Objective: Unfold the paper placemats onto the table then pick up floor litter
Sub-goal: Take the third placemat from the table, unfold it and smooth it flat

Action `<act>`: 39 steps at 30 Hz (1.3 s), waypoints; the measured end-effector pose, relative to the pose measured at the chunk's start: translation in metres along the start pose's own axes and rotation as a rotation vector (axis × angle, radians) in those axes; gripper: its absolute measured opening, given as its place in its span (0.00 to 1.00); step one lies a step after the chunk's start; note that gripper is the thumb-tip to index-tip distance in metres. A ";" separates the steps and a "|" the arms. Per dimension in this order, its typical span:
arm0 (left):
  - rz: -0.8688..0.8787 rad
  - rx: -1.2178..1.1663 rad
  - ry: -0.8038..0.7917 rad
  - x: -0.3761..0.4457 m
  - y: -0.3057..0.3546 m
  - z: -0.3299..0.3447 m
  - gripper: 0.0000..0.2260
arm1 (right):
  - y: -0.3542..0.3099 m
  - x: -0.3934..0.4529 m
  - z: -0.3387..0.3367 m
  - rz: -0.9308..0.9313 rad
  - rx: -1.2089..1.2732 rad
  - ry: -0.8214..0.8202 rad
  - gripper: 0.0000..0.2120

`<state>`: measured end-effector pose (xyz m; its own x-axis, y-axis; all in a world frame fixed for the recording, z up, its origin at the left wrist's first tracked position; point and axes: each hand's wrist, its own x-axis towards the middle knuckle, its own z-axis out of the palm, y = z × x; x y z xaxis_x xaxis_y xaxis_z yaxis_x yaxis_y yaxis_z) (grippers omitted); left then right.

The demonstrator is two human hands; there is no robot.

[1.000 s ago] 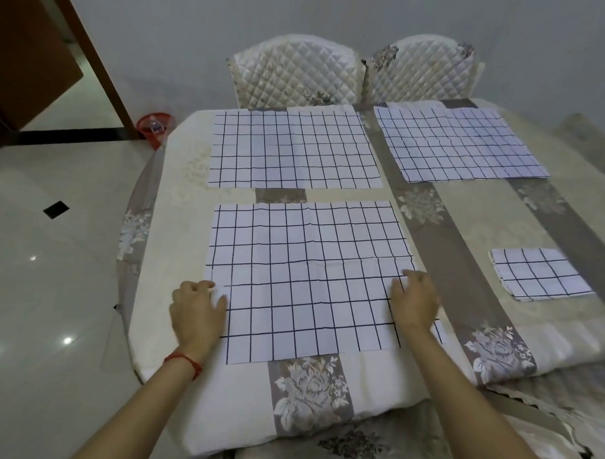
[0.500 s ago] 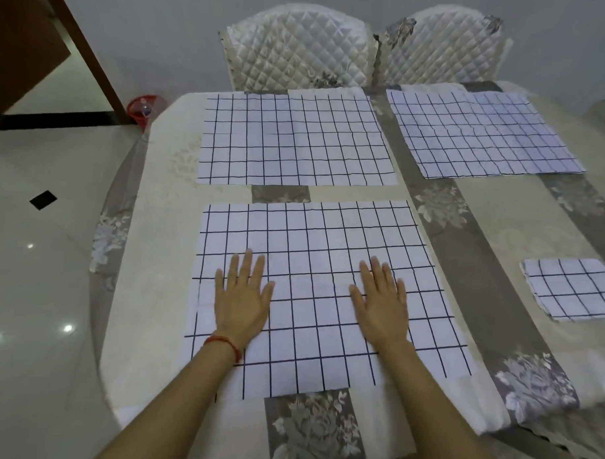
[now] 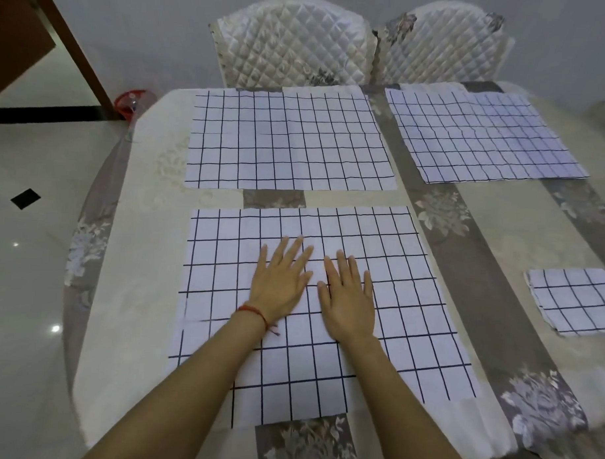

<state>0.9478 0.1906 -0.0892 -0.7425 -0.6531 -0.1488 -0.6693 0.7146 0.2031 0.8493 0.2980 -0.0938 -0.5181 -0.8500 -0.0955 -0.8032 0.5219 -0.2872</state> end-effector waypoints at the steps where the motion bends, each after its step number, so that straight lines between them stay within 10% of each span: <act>1: -0.033 0.004 0.023 0.004 -0.014 -0.001 0.27 | 0.002 0.000 0.000 -0.005 0.000 0.002 0.31; 7: -0.455 -0.092 0.115 0.007 -0.068 -0.015 0.26 | 0.000 0.000 0.000 -0.004 0.004 -0.015 0.31; 13: -0.044 -0.049 0.171 -0.049 0.021 0.021 0.24 | 0.000 0.000 -0.001 -0.006 -0.022 -0.005 0.31; 18: -0.131 -0.016 0.163 -0.068 0.000 0.032 0.28 | 0.016 -0.002 -0.007 0.012 -0.008 -0.019 0.31; 25: -0.154 -0.038 0.131 -0.071 -0.003 0.025 0.30 | 0.072 -0.037 -0.031 0.537 0.041 0.152 0.27; 30: -0.154 -0.042 0.127 -0.071 -0.003 0.023 0.31 | 0.021 -0.069 -0.007 -0.043 0.037 -0.030 0.30; 39: -0.118 -0.086 0.094 -0.074 0.000 0.020 0.38 | 0.108 -0.101 -0.037 0.226 -0.038 -0.053 0.40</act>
<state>1.0021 0.2439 -0.0973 -0.6504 -0.7547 -0.0864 -0.7441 0.6101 0.2722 0.8042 0.4431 -0.0804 -0.6708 -0.7132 -0.2033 -0.6796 0.7009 -0.2164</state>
